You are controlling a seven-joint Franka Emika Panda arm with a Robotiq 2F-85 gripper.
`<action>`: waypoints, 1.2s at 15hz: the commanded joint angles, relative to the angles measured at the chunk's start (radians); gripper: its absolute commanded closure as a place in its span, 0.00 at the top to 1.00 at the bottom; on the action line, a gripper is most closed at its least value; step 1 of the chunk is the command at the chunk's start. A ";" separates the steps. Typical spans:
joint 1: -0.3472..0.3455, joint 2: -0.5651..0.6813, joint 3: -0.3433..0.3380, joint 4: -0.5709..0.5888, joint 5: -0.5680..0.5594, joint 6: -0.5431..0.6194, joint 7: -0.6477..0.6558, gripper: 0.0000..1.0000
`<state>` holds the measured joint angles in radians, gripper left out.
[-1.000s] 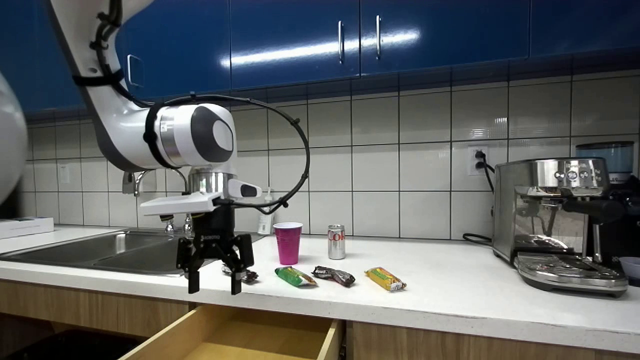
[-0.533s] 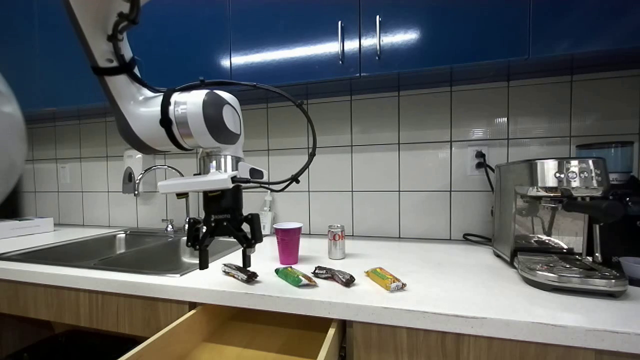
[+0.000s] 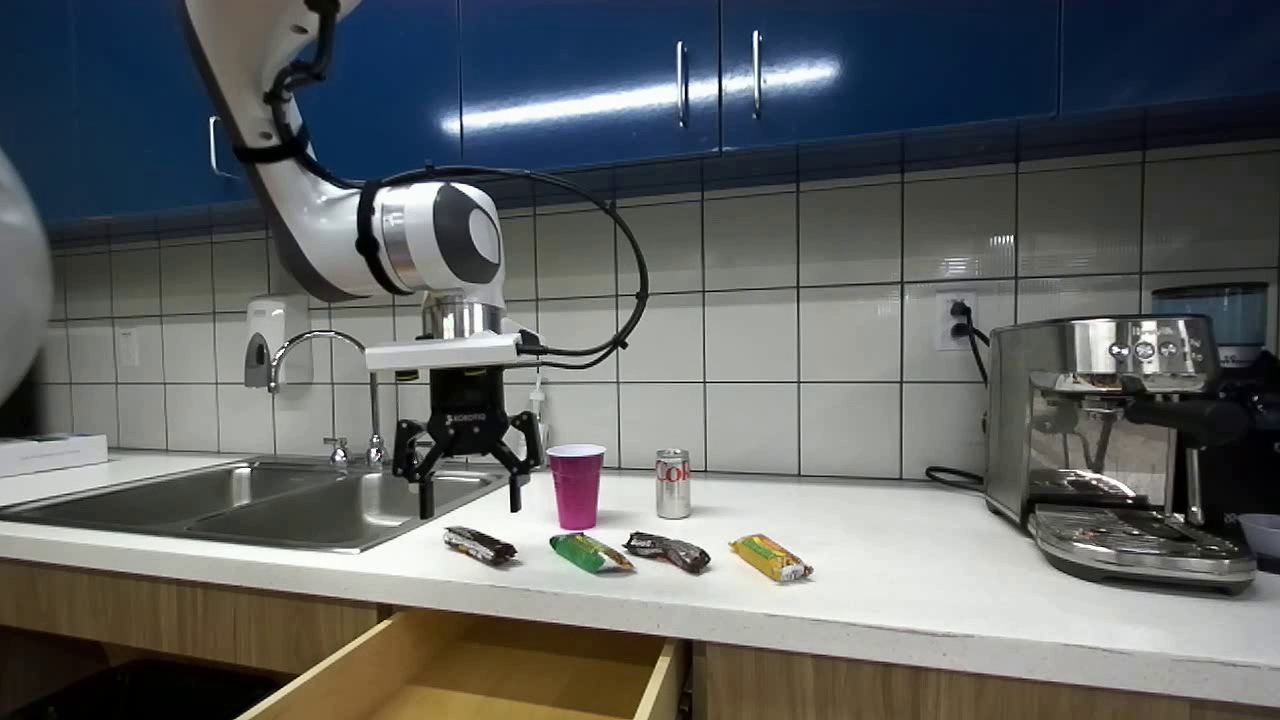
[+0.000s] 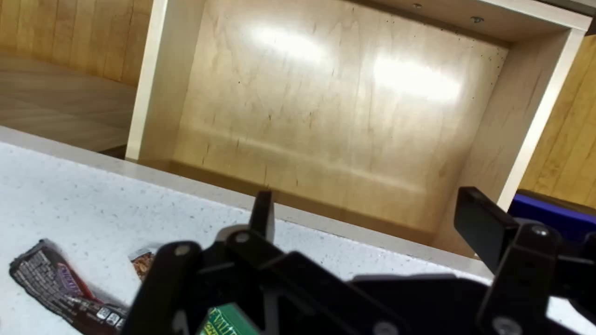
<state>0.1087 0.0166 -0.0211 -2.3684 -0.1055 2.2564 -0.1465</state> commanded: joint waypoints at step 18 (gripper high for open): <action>-0.010 0.402 0.118 0.461 -0.097 -0.107 -0.314 1.00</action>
<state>0.1085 0.3574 0.0742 -2.0040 -0.1762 2.2087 -0.4225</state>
